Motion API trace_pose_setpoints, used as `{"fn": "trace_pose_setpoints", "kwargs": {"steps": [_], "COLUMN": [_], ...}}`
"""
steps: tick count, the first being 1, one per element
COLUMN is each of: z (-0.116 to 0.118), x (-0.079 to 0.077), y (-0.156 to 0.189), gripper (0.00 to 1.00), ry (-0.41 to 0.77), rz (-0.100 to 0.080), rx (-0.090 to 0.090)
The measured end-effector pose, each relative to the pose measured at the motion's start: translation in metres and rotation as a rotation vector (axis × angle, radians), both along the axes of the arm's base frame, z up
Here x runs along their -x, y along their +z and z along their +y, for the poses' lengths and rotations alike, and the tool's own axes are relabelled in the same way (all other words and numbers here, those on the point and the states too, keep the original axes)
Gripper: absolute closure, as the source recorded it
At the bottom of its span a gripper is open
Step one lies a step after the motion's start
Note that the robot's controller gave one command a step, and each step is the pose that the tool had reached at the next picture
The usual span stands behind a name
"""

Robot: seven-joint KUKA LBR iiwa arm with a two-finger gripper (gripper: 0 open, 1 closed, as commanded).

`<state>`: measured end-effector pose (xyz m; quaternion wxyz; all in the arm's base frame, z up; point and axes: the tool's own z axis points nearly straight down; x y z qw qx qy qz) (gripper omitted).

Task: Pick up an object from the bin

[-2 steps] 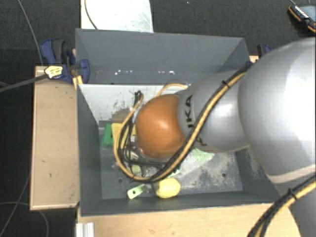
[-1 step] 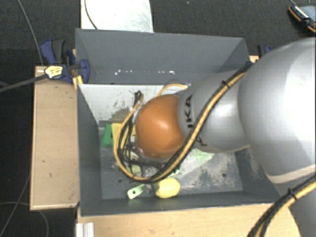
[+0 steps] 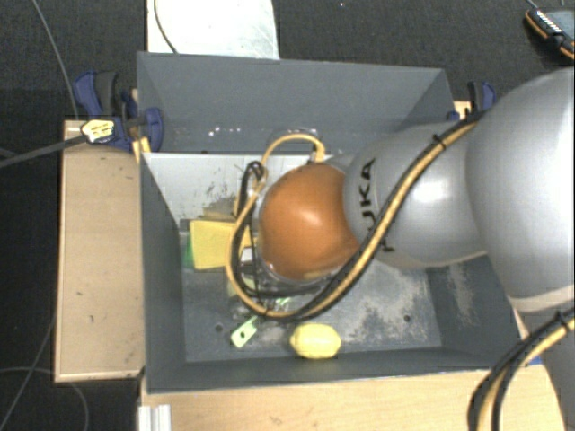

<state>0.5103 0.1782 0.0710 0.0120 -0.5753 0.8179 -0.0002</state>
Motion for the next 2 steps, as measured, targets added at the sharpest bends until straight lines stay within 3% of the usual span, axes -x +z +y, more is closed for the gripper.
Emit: {"fn": "trace_pose_setpoints", "kwargs": {"steps": [1, 2], "z": [0.000, -0.022], "x": [0.000, 0.002], "y": [0.000, 0.002], "gripper": [1.00, 1.00], "ry": [-0.002, -0.036], "rz": [0.000, 0.004], "rx": [0.000, -0.001]}}
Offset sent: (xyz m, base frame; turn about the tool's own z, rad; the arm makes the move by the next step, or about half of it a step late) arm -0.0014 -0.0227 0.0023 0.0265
